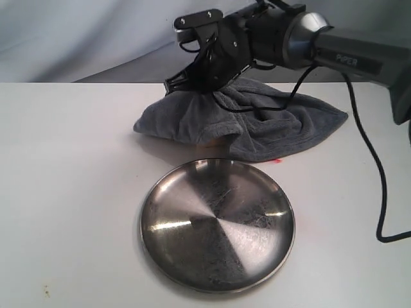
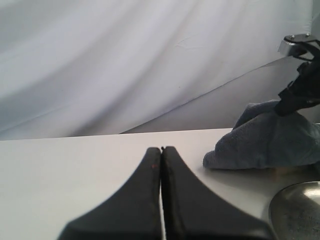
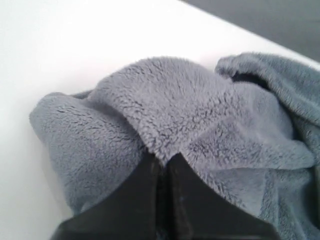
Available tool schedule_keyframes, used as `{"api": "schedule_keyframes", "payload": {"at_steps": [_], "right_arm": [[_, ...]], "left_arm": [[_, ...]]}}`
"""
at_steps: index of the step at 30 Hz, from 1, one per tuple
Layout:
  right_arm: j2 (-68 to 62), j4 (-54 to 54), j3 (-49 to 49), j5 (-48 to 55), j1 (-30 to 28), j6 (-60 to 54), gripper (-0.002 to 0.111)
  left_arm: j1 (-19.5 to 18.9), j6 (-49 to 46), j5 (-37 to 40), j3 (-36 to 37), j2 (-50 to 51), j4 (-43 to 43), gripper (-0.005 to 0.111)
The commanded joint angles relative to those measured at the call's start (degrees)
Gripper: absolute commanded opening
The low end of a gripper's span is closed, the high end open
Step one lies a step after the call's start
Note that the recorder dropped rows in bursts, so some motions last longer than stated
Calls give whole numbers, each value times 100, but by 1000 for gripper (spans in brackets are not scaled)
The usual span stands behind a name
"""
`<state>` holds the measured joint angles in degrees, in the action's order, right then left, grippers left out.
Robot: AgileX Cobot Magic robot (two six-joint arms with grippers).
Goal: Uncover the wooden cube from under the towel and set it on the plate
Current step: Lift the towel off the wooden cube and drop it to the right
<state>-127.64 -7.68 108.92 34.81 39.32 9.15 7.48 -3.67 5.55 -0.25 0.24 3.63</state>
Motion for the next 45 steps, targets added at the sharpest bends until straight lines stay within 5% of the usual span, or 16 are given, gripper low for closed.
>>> {"api": "schedule_keyframes", "payload": {"at_steps": [1, 15, 30, 45], "right_arm": [[481, -1102, 16, 30, -17, 645, 0], [1240, -4073, 16, 1686, -28, 2293, 0], [1418, -4074, -114, 2580, -280, 1951, 0], [1405, -4413, -1499, 1786, -386, 2963, 0]], "left_arm": [[-12, 12, -62, 25, -24, 14, 0], [-12, 12, -62, 25, -24, 14, 0], [-12, 12, -62, 25, -24, 14, 0], [-12, 12, -62, 25, -24, 14, 0]]}}
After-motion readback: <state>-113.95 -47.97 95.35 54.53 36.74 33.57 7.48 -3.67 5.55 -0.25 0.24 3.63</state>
